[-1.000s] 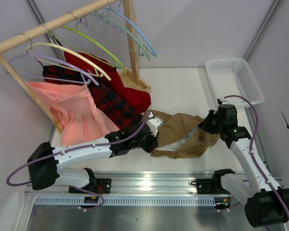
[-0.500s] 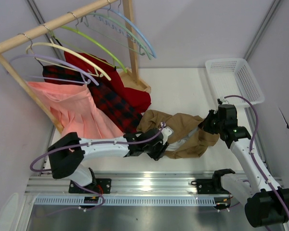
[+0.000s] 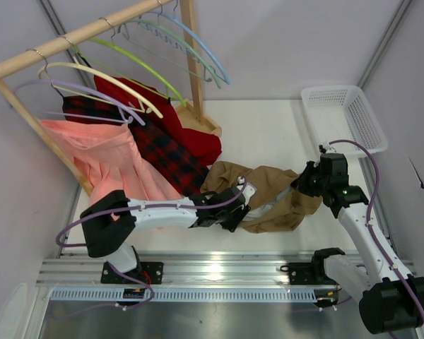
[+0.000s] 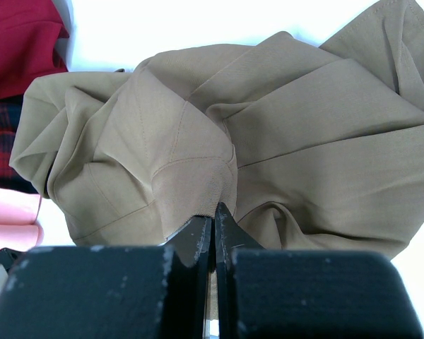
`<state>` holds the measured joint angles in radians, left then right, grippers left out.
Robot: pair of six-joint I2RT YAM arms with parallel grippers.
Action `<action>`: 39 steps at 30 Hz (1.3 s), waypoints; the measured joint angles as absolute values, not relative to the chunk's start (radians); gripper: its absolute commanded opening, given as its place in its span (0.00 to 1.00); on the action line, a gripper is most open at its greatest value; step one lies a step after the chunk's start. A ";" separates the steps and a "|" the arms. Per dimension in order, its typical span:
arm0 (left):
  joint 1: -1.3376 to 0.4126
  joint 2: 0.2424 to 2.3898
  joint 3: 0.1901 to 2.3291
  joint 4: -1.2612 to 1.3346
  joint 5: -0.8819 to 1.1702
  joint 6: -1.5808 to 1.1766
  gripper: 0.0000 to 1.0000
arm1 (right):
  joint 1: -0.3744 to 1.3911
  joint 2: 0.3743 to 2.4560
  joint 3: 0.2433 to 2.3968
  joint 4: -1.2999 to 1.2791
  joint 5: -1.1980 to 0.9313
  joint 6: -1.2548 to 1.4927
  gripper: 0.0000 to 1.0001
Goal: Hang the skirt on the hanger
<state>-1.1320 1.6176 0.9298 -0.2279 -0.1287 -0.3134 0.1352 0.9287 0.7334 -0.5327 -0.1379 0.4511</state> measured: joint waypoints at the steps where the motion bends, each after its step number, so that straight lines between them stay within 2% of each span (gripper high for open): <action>1: -1.132 1.621 0.931 -0.229 -0.134 -0.314 0.50 | 0.135 0.929 0.733 -0.533 -0.138 0.451 0.00; 10: -1.127 1.628 0.933 -0.228 -0.154 -0.320 0.46 | 0.135 0.929 0.733 -0.532 -0.138 0.451 0.00; 21: -1.038 1.557 0.855 -0.169 -0.098 -0.358 0.42 | 0.135 0.929 0.716 -0.533 -0.139 0.451 0.00; 39: -1.036 1.561 0.825 -0.127 -0.069 -0.358 0.42 | 0.135 0.928 0.713 -0.532 -0.138 0.451 0.00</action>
<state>-1.0355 1.5608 0.8246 -0.1272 -0.0692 -0.3584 0.1352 0.9283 0.7132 -0.5323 -0.1383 0.4515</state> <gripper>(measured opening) 0.418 0.014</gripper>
